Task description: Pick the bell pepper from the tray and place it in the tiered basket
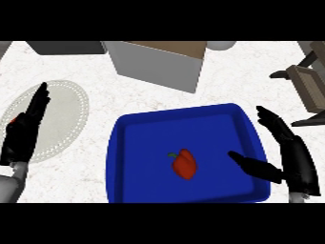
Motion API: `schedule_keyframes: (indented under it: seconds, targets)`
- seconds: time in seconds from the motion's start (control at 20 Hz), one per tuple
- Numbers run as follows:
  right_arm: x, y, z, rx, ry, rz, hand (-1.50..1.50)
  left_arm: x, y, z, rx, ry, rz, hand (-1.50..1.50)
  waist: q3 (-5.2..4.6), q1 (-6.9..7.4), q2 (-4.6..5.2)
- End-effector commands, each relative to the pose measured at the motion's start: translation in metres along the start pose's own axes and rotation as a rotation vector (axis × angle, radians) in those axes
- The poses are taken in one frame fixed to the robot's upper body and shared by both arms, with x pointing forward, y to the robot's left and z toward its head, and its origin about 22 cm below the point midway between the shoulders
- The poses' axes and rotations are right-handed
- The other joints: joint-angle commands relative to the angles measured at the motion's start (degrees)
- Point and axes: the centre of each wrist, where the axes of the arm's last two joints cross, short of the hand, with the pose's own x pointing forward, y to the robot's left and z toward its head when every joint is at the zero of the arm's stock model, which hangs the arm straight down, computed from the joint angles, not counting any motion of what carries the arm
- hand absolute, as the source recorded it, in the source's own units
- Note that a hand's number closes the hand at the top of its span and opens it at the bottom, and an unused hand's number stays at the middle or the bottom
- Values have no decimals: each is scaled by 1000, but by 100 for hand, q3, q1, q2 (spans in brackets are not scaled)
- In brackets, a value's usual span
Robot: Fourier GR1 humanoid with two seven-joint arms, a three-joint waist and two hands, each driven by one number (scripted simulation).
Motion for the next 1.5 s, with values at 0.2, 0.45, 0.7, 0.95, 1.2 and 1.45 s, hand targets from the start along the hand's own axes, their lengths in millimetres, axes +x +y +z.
schedule_keyframes:
  seconds: [0.2, 0.45, 0.7, 0.95, 1.2, 1.45]
  targets:
    - [53, -10, 10, 321, 86, 452, -150, -7, -13, 4, -3, -8, -1, 0, -25, 115, 15]
    - [121, 13, 6, 408, 136, 582, -150, 2, -9, -6, -33, -14, -15, 0, -23, 182, 27]
    - [144, 59, -18, 390, 219, 582, -150, 1, -10, -2, -17, -22, -12, 0, 1, 165, 35]
    - [138, 85, -34, 456, 335, 633, -150, 10, -14, 1, -12, -24, -8, 0, 3, 173, 37]
    - [126, 93, -20, 491, 410, 689, -150, 1, 5, -2, -13, -2, -13, 0, 2, 108, 22]
    - [136, 107, -27, 500, 426, 752, -150, 8, 2, -3, -11, -24, -24, 0, 2, 112, 23]
